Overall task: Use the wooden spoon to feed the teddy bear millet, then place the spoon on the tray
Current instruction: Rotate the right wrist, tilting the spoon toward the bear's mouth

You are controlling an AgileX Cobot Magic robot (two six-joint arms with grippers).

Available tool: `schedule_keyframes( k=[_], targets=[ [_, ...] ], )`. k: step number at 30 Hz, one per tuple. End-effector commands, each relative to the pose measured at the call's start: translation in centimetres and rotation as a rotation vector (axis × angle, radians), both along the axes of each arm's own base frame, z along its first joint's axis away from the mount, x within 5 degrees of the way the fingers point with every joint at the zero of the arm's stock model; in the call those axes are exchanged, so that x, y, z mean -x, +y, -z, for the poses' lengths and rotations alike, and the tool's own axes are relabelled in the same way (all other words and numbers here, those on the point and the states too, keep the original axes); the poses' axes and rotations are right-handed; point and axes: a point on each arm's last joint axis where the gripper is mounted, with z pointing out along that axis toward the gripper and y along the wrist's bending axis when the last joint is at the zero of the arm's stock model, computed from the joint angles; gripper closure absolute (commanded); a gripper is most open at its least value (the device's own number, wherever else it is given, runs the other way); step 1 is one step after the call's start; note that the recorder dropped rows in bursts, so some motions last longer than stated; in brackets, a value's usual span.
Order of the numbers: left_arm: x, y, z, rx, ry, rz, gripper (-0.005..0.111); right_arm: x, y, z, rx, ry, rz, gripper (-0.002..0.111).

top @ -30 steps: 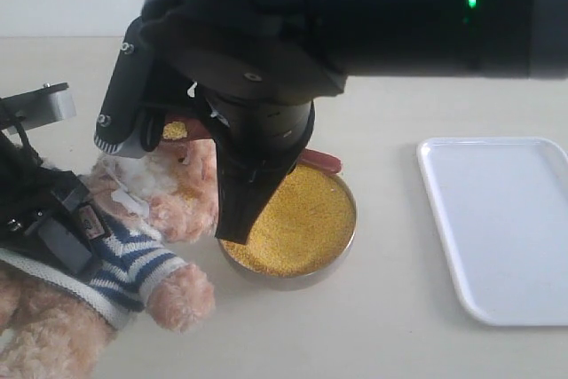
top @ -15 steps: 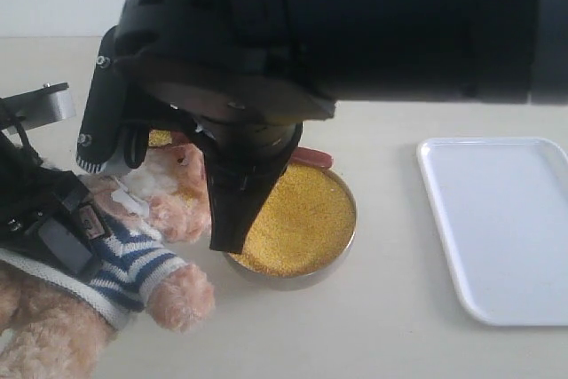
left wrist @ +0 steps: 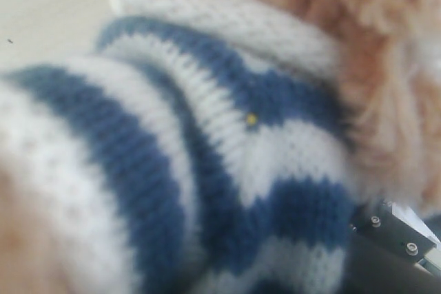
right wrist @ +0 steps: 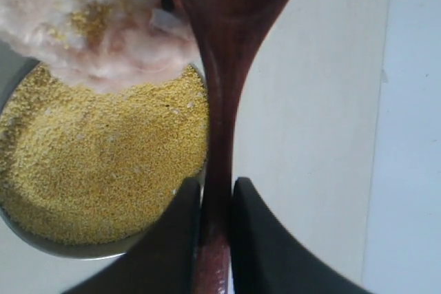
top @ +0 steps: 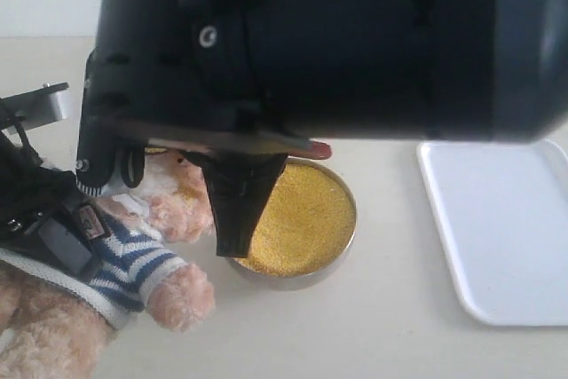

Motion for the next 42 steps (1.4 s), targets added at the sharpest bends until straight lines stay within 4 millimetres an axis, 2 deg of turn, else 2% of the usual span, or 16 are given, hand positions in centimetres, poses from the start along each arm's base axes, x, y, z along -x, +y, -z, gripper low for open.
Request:
schedule_keyframes(
  k=[1, 17, 25, 34, 42],
  targets=[
    [0.2, -0.3, -0.4, 0.032, -0.008, -0.005, 0.103, -0.2, 0.6, 0.5, -0.007, -0.024, -0.016, 0.109],
    [0.2, -0.4, -0.5, 0.039, -0.010, -0.001, 0.103, -1.0, 0.6, 0.2, 0.025, -0.132, -0.020, 0.109],
    [0.2, -0.4, -0.5, 0.039, -0.011, 0.001, 0.103, -0.6, 0.8, 0.0, 0.046, -0.165, -0.035, 0.109],
    [0.2, -0.4, -0.5, 0.040, -0.012, 0.003, 0.103, 0.3, 0.3, 1.5, 0.106, -0.162, -0.036, 0.109],
    [0.2, -0.4, -0.5, 0.040, -0.012, 0.003, 0.103, 0.5, -0.2, -0.2, 0.023, -0.178, -0.034, 0.109]
  ],
)
